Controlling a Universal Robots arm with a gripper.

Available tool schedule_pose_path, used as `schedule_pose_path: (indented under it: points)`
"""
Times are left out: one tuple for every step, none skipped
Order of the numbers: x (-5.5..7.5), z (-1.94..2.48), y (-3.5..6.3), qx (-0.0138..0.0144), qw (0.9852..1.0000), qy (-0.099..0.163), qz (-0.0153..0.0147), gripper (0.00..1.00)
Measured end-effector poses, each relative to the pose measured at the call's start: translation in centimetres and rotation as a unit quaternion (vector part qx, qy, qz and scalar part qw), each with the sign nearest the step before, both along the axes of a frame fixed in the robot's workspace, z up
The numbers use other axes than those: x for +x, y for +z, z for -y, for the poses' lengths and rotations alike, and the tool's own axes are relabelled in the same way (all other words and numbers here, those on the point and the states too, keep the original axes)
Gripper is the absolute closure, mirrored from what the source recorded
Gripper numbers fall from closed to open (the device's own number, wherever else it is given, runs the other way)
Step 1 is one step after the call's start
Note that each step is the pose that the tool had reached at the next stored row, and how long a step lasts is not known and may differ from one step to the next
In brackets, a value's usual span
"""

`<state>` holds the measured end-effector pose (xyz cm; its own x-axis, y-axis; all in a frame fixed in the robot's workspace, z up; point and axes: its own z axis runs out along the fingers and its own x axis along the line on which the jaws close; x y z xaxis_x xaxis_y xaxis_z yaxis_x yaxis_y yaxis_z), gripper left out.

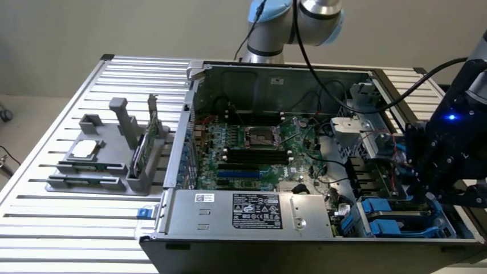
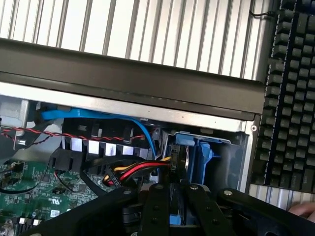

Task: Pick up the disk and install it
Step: 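Insert the first disk wire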

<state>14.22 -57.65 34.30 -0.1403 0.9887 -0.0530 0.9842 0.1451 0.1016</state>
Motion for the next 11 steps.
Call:
schedule_pose_path:
  points:
    - [-0.02, -0.01, -0.07, -0.0003, 1.0, 0.0, 0.0, 0.82]
    - [-0.04, -0.01, -0.11, -0.0007, 1.0, 0.0, 0.0001, 0.82]
    - [-0.06, -0.01, -0.16, -0.001, 1.0, 0.0, 0.0001, 0.82]
    - [-0.09, -0.01, -0.19, -0.0012, 1.0, 0.0, 0.0001, 0.82]
    - [-0.13, -0.01, -0.22, -0.0014, 1.0, 0.0, 0.0001, 0.82]
    - [-0.16, -0.01, -0.24, -0.0015, 1.0, 0.0, 0.0001, 0.82]
    - [-0.18, -0.01, -0.25, -0.0017, 1.0, 0.0, 0.0001, 0.82]
    - [-0.2, -0.01, -0.27, -0.0018, 1.0, 0.0, 0.0001, 0.82]
    - [-0.2, -0.01, -0.29, -0.0019, 1.0, 0.0, 0.0001, 0.82]
    - [-0.21, -0.01, -0.3, -0.0019, 1.0, 0.0, 0.0001, 0.82]
    - [-0.21, -0.01, -0.31, -0.002, 1.0, 0.0, 0.0002, 0.82]
